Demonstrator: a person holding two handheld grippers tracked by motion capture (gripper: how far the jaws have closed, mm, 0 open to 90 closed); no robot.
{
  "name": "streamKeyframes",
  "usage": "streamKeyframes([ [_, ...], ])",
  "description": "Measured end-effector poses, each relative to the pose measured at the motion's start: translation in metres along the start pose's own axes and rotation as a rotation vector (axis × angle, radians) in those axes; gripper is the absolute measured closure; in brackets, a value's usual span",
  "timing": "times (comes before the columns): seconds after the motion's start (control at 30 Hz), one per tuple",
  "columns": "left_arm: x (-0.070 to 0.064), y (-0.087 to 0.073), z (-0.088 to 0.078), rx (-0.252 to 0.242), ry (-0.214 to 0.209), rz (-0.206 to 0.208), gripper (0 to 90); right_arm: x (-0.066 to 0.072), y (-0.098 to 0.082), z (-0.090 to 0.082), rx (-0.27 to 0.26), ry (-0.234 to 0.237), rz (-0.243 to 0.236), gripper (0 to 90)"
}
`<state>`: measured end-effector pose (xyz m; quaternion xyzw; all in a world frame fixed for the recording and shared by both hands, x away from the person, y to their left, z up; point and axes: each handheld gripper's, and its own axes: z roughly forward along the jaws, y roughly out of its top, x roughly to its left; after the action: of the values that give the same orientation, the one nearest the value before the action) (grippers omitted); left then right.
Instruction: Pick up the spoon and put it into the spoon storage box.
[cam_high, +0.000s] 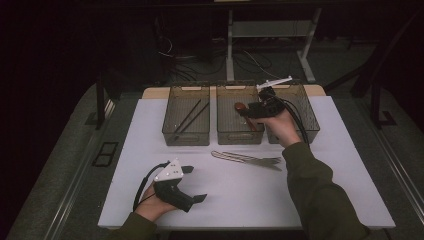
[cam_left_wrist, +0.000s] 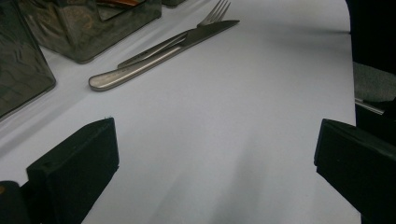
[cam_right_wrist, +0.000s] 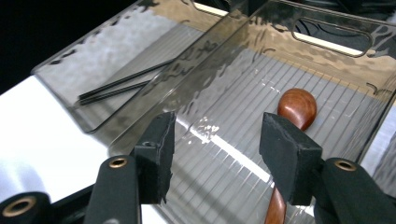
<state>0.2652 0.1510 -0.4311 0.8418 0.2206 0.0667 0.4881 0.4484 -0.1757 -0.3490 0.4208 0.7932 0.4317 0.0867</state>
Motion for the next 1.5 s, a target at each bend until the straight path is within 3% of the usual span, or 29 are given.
streamKeyframes([
  [0.4,-0.001,0.0,0.002,-0.001,0.002,-0.005,0.0,0.008,-0.035,-0.04,-0.029,0.077,-0.056,42.5],
  [0.8,0.0,-0.001,0.003,0.002,0.008,-0.01,0.0,0.018,-0.073,-0.068,-0.046,0.136,-0.092,43.9],
  [1.0,0.0,-0.001,0.003,0.01,0.013,-0.007,0.0,0.021,-0.091,-0.073,-0.044,0.16,-0.104,44.6],
  [1.5,-0.002,0.001,0.004,0.017,0.02,0.0,0.0,0.016,-0.134,-0.078,0.014,0.132,-0.113,42.6],
])
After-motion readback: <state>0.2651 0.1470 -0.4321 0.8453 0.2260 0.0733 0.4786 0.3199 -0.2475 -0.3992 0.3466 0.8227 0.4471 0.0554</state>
